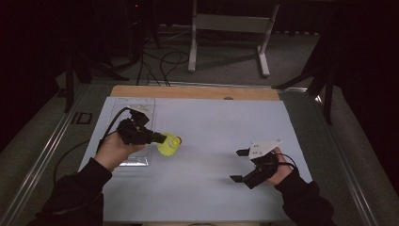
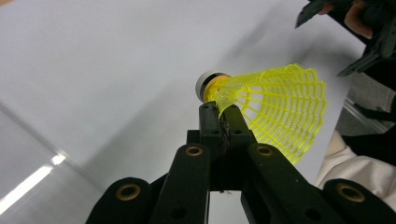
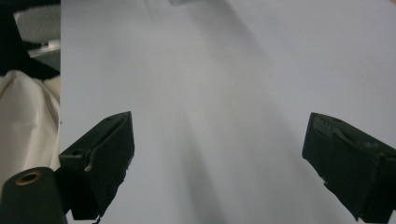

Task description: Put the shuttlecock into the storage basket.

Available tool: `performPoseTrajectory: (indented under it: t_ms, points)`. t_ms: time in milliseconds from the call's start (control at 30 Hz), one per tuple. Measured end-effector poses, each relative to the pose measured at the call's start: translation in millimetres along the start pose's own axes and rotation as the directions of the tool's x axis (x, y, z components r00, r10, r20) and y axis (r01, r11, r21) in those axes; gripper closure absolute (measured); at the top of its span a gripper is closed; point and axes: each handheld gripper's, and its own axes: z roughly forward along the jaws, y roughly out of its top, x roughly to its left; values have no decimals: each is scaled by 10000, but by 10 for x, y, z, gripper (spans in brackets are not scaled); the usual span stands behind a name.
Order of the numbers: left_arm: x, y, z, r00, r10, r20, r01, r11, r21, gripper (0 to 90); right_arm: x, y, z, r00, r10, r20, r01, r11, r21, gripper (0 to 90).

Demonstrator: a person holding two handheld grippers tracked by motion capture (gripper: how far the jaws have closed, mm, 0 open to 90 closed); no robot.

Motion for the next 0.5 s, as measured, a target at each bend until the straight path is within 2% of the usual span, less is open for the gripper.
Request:
performPoseTrajectory:
  t_ms: [33,167,233,400,500]
  points:
    - [17,-11,-26,10000,-32,11,32,10000,5,900,4,-15,-13,9999,-53,123,53,10000,-55,95]
    - [68,-68,-123,9986,16,-529,-22,9999,-119,900,14,-68,-48,9998,-44,168,49,9997,-252,95]
    - [101,-99,-172,9972,-116,-741,103,9998,-179,900,15,-93,-65,9997,-22,238,31,9993,-382,95]
    - [194,-174,-297,9892,-393,-1415,342,9987,-385,900,22,-145,-95,9990,-51,442,78,9981,-609,95]
    - [243,-220,-355,9811,-570,-1848,484,9975,-507,900,28,-176,-111,9987,-10,514,52,9967,-806,95]
